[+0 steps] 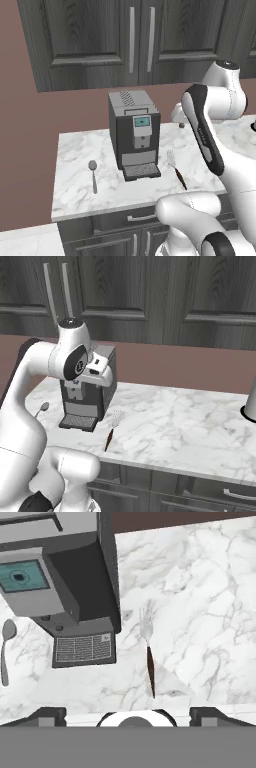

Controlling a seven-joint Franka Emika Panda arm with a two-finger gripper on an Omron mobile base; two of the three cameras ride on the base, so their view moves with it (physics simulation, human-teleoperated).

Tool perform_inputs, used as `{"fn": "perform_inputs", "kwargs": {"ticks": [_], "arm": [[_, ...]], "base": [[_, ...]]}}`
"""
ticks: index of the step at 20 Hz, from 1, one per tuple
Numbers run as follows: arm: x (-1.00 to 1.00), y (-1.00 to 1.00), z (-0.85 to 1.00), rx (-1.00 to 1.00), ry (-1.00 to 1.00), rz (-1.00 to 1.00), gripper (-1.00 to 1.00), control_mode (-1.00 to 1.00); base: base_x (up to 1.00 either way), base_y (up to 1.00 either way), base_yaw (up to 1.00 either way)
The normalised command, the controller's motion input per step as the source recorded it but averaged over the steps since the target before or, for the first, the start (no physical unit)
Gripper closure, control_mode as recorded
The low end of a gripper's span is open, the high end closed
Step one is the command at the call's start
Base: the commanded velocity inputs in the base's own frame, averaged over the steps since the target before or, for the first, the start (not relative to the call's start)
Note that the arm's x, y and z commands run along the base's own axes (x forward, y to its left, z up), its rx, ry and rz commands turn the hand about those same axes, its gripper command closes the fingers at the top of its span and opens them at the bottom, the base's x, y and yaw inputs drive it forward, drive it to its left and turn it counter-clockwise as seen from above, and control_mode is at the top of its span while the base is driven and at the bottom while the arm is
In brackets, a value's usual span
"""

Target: Take the fork and place it on the left side of the plate. Then take the spoon and place it on the right side of the plate. Make sure they're directly next to the plate.

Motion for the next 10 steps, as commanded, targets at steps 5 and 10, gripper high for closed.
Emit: {"fn": "perform_inputs", "kwargs": {"ticks": [5,10], "arm": [[-0.27,-0.28,-0.46,0.02,0.13,-0.03,-1.00,-1.00],[-0.06,-0.16,-0.59,0.00,0.08,-0.07,-1.00,-1.00]], "base": [[0.00,0.00,0.00],[0.00,0.00,0.00]]}}
